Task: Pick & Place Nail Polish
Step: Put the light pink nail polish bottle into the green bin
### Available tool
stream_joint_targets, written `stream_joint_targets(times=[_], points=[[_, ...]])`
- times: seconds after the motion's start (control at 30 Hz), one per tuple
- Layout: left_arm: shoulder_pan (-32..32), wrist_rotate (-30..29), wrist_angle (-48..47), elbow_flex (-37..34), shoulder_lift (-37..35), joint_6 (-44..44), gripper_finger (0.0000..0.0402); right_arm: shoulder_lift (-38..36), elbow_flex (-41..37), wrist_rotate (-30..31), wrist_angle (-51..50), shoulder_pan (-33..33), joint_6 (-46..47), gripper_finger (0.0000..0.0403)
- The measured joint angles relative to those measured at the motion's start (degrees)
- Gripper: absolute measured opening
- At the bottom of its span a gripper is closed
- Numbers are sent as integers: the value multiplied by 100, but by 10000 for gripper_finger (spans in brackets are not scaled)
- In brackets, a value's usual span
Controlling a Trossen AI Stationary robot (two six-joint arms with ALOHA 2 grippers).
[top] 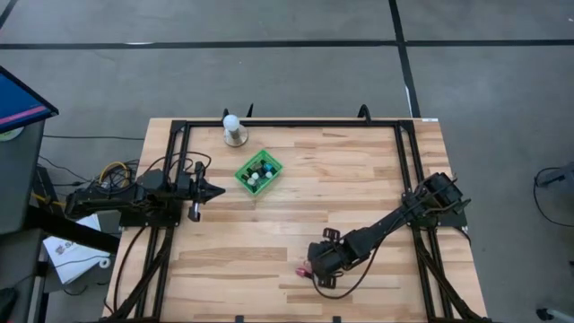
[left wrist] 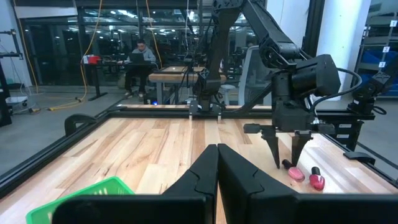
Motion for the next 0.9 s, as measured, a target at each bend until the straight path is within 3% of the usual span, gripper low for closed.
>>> stream_joint_targets(times=[0.3,0.53,0.9], points=[[1,0,0,0,0,0,2,1,-2,-51,-38,-82,-521,104],[1,0,0,0,0,0,2,-7,0,-263,-97,-87,-566,41],[1,0,0,0,0,0,2,-25,37,-305,-120,-95,-220,41]])
